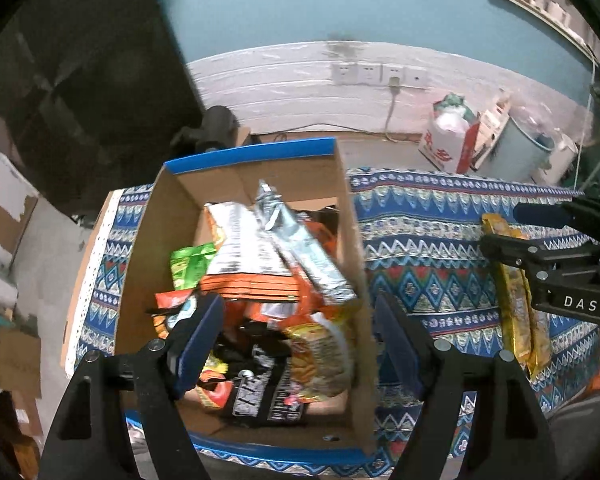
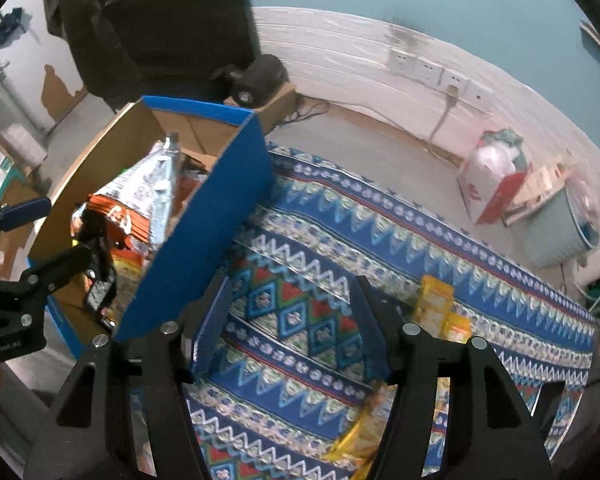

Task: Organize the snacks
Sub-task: 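Move both open tools toward the yellow stick packs on the cloth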

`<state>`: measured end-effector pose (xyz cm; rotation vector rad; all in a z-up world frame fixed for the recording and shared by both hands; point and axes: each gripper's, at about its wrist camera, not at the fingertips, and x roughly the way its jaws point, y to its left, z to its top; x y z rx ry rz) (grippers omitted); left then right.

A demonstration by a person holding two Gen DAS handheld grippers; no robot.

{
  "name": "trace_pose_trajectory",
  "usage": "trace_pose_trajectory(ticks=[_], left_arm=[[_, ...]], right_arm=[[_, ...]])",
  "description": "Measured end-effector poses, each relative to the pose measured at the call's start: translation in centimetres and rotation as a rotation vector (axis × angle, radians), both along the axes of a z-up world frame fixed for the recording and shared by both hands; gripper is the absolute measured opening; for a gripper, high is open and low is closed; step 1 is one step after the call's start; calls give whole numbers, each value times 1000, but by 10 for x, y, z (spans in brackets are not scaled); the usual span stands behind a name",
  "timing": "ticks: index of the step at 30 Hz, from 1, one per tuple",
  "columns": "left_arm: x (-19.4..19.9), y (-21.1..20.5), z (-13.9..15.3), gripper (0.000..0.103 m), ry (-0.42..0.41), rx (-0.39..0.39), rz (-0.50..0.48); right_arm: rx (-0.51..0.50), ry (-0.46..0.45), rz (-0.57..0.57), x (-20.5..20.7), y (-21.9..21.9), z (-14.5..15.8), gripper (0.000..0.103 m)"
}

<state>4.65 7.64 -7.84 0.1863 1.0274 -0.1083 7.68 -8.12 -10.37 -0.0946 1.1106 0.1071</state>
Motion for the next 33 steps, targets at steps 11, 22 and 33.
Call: trace_pose_trajectory(ticks=[11, 22, 33], left_arm=[[-3, -50, -4, 79, 4, 32, -78], [2, -106, -29, 79, 43, 52, -163], [10, -143, -70, 79, 131, 54, -214]], right_arm=[[0, -1, -62, -23, -40, 1, 62], [-3, 22, -156, -46, -92, -9, 62], [-27, 121, -243, -61, -139, -54, 62]])
